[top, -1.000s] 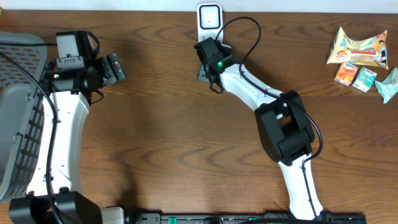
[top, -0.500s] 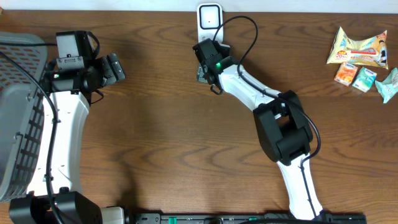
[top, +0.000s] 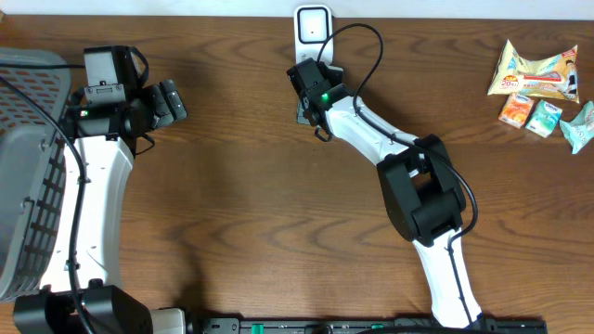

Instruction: Scan the item barcode

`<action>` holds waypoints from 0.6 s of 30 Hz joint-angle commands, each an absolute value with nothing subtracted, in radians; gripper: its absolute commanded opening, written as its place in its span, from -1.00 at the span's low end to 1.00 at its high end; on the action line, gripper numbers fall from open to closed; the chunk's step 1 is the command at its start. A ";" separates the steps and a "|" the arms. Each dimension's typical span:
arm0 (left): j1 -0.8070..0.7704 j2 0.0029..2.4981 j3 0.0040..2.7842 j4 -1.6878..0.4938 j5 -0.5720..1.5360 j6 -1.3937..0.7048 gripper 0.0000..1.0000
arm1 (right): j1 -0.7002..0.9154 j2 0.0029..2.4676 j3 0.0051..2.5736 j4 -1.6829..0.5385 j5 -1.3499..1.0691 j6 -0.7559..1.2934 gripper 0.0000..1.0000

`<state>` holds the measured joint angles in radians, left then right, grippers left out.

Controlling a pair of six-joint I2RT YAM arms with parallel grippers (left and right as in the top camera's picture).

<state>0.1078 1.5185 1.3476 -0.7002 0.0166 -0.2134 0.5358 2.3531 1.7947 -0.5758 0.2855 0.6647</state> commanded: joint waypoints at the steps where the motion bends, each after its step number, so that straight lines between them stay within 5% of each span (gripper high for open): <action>1: 0.111 1.523 1.343 -0.703 0.010 -0.222 0.95 | 0.521 2.348 1.789 -0.564 0.249 0.628 0.29; 12: 0.111 1.523 1.343 -0.703 0.010 -0.222 0.95 | 0.520 2.328 1.789 -0.544 0.249 0.559 0.04; 18: 0.111 1.523 1.343 -0.703 0.010 -0.222 0.95 | 0.519 2.327 1.789 -0.533 0.249 0.559 0.13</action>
